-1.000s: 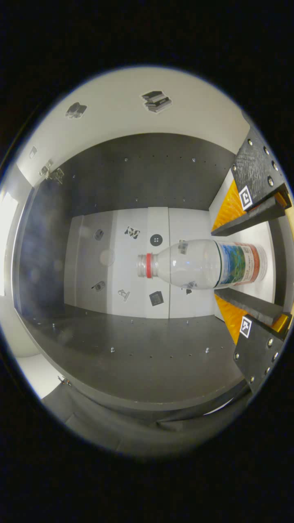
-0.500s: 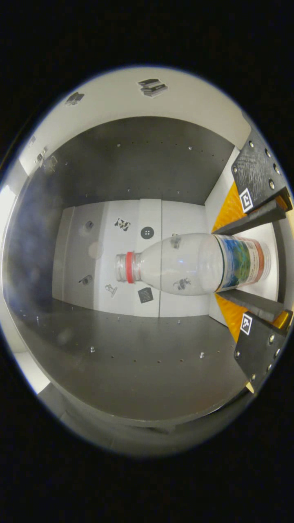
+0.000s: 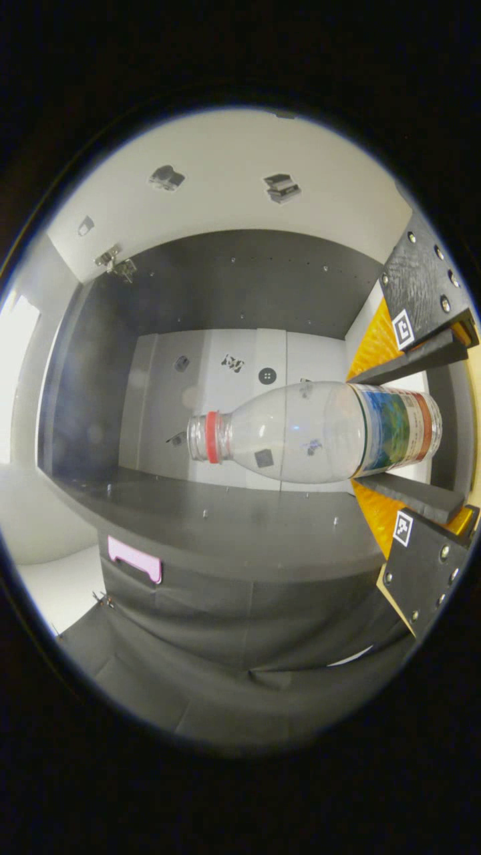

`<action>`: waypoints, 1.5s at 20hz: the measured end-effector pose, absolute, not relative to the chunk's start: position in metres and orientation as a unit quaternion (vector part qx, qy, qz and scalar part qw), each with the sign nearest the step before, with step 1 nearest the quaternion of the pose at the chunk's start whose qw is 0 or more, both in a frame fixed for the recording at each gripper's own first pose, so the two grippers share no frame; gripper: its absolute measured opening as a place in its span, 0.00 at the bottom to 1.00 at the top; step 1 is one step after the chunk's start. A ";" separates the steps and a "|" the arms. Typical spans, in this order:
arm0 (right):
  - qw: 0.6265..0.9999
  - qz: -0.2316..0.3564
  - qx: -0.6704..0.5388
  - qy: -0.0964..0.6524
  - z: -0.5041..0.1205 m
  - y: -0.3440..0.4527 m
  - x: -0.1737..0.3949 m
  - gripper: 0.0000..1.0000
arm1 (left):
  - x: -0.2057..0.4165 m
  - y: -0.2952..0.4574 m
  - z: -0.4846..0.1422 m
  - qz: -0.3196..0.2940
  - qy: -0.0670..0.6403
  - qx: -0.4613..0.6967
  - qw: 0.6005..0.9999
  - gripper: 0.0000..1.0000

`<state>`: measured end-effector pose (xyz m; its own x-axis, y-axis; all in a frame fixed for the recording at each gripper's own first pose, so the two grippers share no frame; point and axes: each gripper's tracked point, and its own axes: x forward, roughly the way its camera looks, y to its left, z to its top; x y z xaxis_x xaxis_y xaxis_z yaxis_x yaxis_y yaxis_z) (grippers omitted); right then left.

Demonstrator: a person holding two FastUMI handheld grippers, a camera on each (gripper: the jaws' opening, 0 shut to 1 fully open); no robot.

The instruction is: Open the cabinet door with the right hand, grasp the bottle in the cabinet with the left hand and place it on the coaster, then close the cabinet door with the right hand.

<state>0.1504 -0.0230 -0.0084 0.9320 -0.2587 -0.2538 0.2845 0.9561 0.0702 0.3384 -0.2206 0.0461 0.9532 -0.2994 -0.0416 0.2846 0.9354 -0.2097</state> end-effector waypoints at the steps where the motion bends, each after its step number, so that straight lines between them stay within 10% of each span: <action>1: 0.983 -0.130 0.056 0.121 -0.009 -0.022 0.151 0.93 | 0.330 -0.213 0.046 -0.143 0.038 -0.098 0.984 0.70; 30: 0.995 -0.014 0.025 0.097 -0.018 -0.004 0.139 0.93 | 0.095 -0.114 -0.163 -0.051 0.077 -0.083 0.992 0.70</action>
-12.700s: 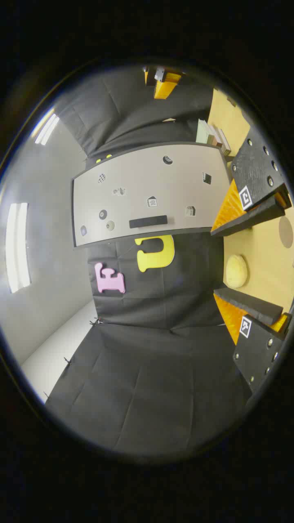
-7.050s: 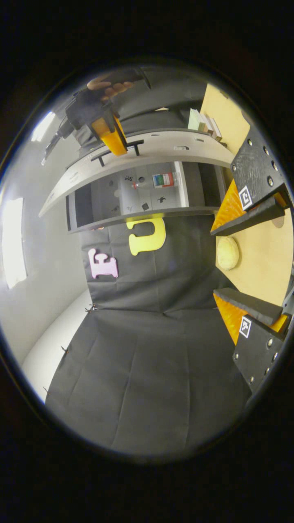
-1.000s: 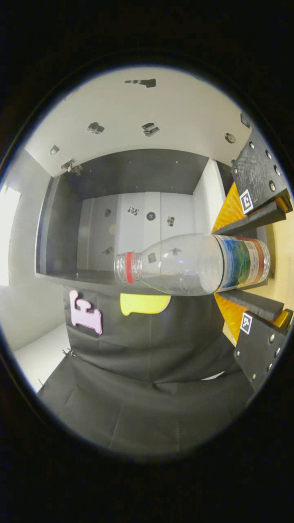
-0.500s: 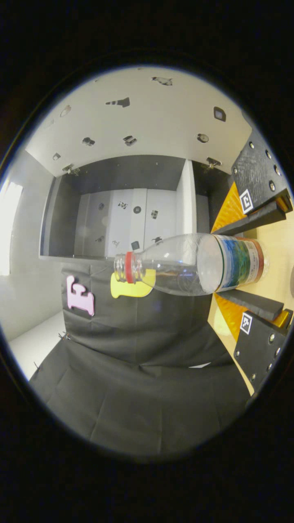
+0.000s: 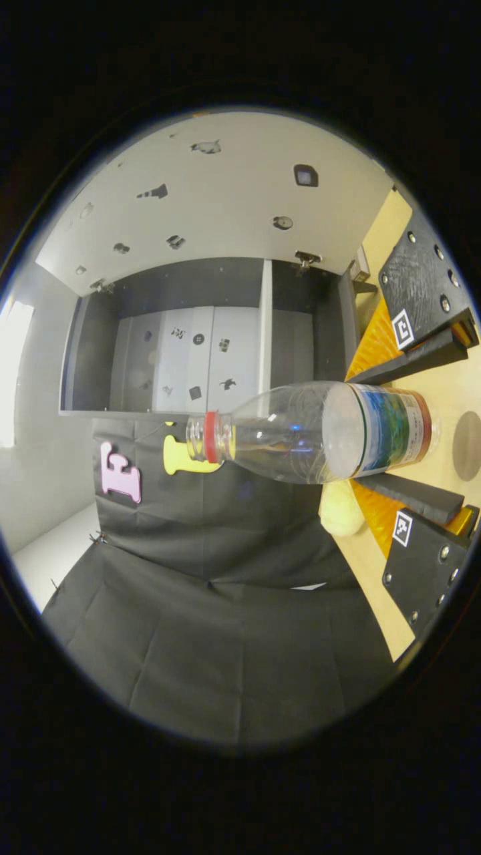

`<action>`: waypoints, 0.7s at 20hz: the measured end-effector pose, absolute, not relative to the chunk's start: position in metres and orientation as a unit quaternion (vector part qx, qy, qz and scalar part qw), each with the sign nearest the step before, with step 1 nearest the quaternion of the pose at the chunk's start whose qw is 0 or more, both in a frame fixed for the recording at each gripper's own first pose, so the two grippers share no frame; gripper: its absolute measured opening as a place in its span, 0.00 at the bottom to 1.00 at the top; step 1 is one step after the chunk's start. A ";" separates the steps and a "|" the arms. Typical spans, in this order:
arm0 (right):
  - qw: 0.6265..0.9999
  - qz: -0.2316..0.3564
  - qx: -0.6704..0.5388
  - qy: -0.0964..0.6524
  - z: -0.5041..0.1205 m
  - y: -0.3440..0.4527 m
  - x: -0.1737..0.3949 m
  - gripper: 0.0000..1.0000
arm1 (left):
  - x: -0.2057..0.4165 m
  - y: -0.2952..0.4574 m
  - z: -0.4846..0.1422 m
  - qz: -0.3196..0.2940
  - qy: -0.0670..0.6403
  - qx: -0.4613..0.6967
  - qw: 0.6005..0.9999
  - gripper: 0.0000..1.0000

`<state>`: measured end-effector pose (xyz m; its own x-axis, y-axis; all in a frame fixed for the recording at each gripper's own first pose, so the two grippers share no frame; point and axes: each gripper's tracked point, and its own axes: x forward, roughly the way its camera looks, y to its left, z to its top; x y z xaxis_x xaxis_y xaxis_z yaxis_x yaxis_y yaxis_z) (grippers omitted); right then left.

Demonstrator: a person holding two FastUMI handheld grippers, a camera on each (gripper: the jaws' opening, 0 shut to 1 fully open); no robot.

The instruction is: Open the cabinet door with the right hand, grasp the bottle in the cabinet with the left hand and place it on the coaster, then close the cabinet door with the right hand.

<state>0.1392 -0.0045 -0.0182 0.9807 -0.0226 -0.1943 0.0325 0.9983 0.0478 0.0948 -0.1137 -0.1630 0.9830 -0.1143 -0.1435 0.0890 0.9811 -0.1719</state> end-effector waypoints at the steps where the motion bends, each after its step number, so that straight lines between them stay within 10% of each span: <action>1: 0.995 -0.013 0.027 0.096 -0.020 -0.002 0.138 0.98 | 0.091 -0.112 -0.175 -0.047 0.080 -0.083 0.992 0.70; 14: 0.994 -0.019 0.026 0.104 -0.042 0.007 0.133 0.94 | 0.061 -0.126 -0.301 -0.043 0.135 -0.078 0.987 0.72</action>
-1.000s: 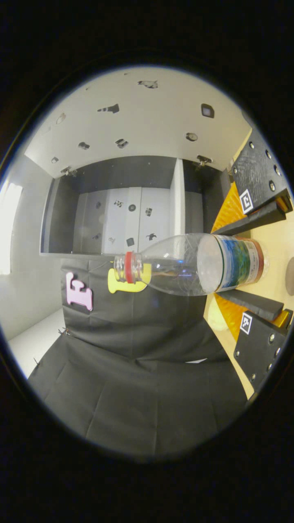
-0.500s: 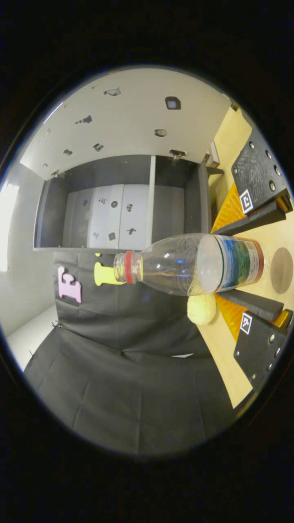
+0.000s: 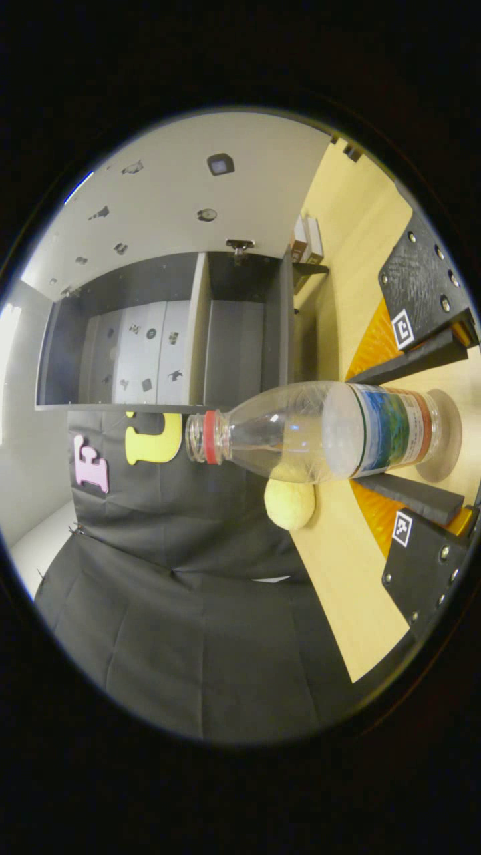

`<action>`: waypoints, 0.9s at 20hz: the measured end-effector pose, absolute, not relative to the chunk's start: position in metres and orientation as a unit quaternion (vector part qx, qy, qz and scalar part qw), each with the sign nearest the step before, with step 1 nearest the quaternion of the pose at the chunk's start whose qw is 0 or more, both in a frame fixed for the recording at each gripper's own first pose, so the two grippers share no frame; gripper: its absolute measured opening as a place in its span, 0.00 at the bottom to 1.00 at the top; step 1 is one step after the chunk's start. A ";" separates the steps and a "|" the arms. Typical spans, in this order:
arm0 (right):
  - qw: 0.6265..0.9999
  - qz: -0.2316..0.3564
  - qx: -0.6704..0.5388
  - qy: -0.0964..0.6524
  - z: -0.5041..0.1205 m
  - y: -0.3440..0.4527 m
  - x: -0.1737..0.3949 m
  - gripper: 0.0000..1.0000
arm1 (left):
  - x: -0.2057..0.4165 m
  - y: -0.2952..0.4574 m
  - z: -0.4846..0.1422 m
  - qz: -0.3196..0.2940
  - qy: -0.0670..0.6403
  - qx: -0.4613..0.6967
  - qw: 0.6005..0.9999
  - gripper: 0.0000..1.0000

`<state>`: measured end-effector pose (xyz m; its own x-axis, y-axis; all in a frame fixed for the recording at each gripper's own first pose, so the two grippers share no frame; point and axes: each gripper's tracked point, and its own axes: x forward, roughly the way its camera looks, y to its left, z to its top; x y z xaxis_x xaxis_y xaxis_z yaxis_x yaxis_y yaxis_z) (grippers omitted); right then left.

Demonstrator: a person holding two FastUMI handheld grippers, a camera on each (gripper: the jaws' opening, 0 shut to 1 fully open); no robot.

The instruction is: Open the cabinet door with the right hand, grasp the bottle in the cabinet with the left hand and place it on the coaster, then close the cabinet door with the right hand.

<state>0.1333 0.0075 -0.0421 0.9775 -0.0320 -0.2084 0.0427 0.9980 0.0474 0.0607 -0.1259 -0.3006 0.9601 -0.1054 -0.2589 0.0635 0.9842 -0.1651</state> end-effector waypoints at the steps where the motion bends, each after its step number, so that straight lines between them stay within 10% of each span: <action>1: 0.994 -0.016 0.023 0.106 -0.042 0.010 0.133 0.94 | 0.060 -0.127 -0.308 -0.043 0.137 -0.081 0.986 0.72; 18: 0.994 -0.003 0.018 0.106 -0.041 0.015 0.113 0.94 | 0.048 -0.134 -0.315 -0.030 0.143 -0.051 0.988 0.75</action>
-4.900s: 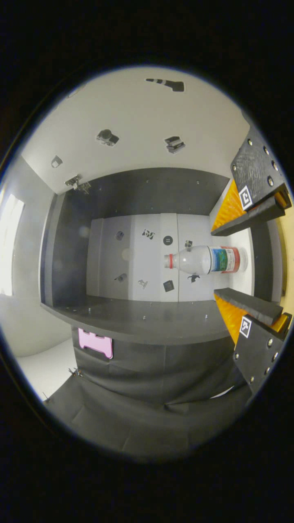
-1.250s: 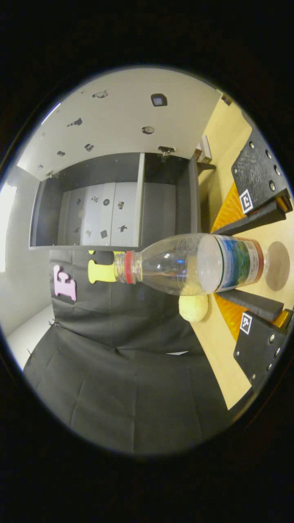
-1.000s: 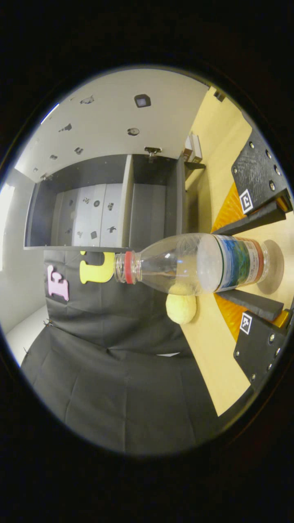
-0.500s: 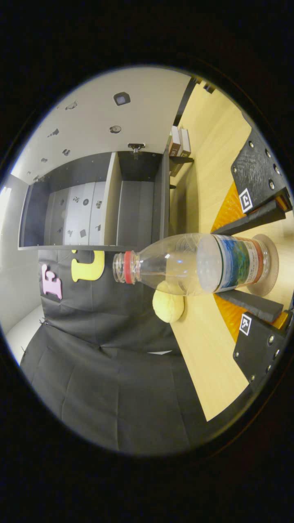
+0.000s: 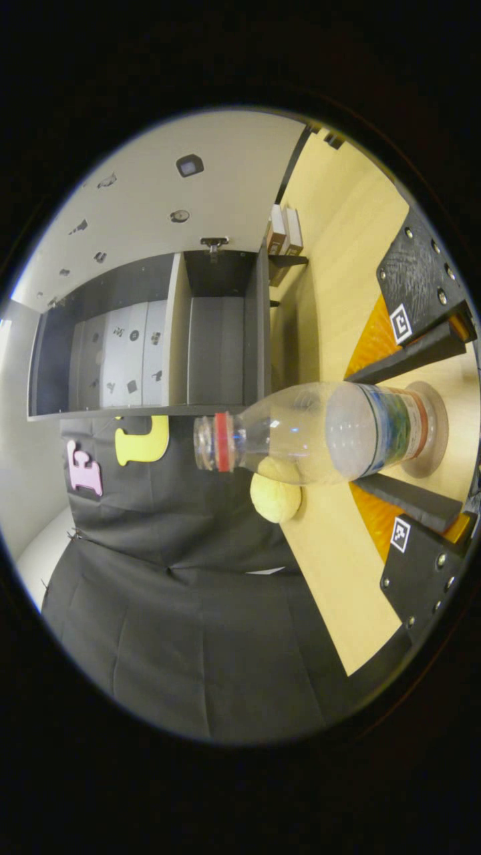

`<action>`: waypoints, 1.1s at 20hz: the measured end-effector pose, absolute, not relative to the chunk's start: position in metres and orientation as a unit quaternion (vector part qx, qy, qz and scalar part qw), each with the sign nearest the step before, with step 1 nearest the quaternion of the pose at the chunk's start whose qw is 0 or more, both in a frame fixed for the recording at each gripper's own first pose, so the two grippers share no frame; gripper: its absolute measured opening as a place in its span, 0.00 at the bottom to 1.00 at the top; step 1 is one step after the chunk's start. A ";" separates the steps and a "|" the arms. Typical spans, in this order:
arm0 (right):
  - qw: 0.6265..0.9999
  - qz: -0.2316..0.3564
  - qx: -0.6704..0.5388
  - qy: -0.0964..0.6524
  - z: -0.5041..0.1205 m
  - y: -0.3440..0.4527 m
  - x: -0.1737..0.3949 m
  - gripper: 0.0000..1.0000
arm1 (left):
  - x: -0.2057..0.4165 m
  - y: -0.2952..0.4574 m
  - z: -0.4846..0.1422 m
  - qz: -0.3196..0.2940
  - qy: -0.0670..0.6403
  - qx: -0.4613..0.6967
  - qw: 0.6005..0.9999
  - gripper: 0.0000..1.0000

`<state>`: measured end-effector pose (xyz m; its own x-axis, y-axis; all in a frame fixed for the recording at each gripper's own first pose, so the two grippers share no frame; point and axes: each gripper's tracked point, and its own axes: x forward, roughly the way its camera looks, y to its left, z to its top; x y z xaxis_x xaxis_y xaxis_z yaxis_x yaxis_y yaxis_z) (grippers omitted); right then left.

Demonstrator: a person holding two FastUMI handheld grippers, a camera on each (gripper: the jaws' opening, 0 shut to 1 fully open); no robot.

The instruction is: Open the cabinet door with the right hand, grasp the bottle in the cabinet with the left hand and place it on the coaster, then close the cabinet door with the right hand.

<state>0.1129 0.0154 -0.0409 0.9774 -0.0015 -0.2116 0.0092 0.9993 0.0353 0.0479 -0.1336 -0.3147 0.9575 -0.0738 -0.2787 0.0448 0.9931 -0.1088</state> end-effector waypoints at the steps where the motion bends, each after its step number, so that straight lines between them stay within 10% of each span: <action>1: 0.994 -0.002 0.019 0.105 -0.039 0.015 0.112 0.94 | 0.047 -0.135 -0.313 -0.032 0.144 -0.050 0.988 0.75; 22: 0.992 0.005 0.102 0.072 -0.014 -0.009 0.114 0.98 | 0.035 -0.123 -0.130 -0.017 0.071 -0.018 0.997 0.75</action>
<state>0.1137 -0.0086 -0.0141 0.9895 0.0248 -0.1424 0.0048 0.9790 0.2037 0.0348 -0.1230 -0.1296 0.9894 -0.0370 -0.1404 0.0320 0.9988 -0.0380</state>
